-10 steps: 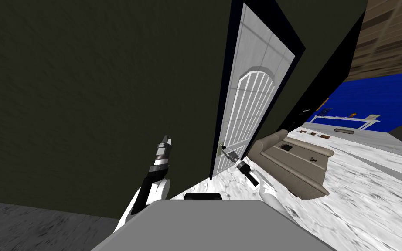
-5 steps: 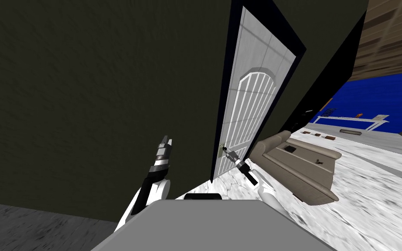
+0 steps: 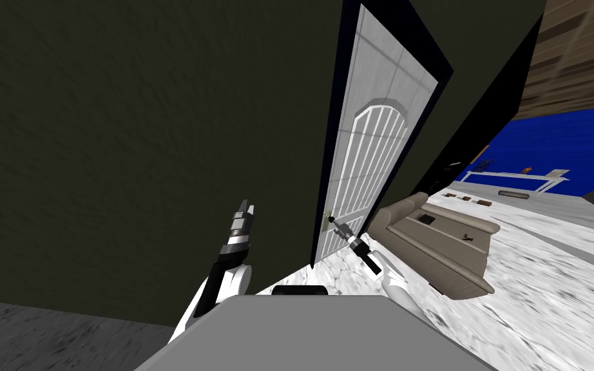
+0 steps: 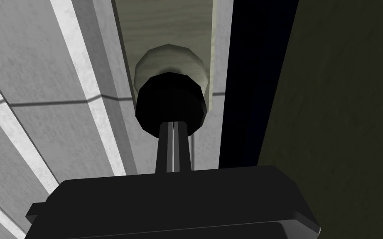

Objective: Pull the door open

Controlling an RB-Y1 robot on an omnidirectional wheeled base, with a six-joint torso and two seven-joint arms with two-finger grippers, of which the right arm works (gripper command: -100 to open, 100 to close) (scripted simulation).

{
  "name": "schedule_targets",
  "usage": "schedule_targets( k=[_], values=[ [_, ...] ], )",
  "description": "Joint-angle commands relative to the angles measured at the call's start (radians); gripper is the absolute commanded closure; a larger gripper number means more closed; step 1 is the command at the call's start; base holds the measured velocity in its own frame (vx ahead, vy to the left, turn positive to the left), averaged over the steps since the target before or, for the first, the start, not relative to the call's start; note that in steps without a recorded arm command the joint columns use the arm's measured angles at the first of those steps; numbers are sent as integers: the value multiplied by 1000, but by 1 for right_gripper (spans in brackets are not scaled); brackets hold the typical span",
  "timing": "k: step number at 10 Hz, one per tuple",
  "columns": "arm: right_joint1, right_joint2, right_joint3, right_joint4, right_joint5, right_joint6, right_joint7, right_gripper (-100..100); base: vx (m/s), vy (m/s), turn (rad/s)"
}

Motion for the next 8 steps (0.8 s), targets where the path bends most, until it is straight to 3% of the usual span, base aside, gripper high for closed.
schedule_targets(
  k=[1, 5, 6, 8],
  values=[
    [6, -8, 1, -3, 1, -6, -8, -100, -170, -36, -50],
    [17, -23, 5, -11, 3, -17, -25, -100, -181, -53, -36],
    [16, -21, 5, -11, 3, -14, -22, -100, -75, -33, -7],
    [11, -13, 3, -7, 1, -8, -14, -100, 125, 26, 39]
  ],
)
